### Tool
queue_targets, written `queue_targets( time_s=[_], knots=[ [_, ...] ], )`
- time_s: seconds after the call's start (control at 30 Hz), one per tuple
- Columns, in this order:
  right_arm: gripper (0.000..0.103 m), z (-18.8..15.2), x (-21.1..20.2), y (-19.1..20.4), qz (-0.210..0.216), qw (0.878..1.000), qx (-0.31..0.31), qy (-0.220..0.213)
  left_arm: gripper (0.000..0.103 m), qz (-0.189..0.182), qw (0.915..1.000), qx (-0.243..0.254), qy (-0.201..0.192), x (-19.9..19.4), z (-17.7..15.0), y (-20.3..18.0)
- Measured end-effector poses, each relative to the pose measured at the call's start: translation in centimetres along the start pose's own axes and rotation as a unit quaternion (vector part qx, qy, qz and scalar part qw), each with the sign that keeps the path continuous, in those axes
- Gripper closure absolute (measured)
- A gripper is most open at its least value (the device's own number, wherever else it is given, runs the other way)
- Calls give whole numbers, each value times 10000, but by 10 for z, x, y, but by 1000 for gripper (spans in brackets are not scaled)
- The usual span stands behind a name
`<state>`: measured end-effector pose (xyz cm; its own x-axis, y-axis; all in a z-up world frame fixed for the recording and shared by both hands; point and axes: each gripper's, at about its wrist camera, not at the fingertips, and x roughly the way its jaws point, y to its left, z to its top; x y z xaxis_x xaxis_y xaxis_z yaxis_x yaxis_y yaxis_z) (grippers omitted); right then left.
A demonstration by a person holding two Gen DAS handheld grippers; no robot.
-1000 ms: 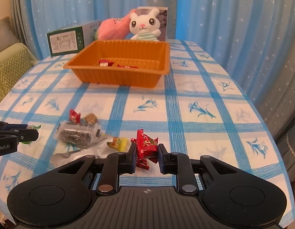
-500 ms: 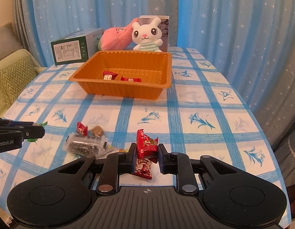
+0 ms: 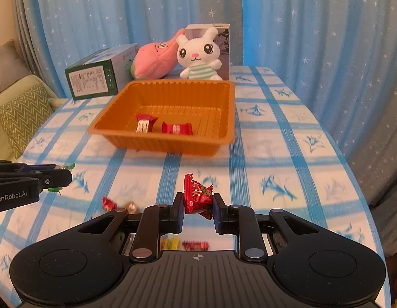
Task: Organize snacks
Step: 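Carry both sweets into the orange tray and open both tools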
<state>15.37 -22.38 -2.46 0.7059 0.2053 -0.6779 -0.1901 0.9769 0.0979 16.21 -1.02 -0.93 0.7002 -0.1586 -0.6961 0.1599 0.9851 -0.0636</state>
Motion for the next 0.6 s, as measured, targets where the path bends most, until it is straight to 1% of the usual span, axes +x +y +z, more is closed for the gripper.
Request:
queue_targets(
  time_s=[0.23, 0.6],
  knots=[
    [80, 30, 21, -10, 52, 10000, 25, 9, 85, -38, 10000, -51, -77, 20, 32, 8],
    [80, 77, 65, -15, 145, 9999, -6, 35, 85, -51, 9998, -153, -113, 63, 84, 29]
  ],
)
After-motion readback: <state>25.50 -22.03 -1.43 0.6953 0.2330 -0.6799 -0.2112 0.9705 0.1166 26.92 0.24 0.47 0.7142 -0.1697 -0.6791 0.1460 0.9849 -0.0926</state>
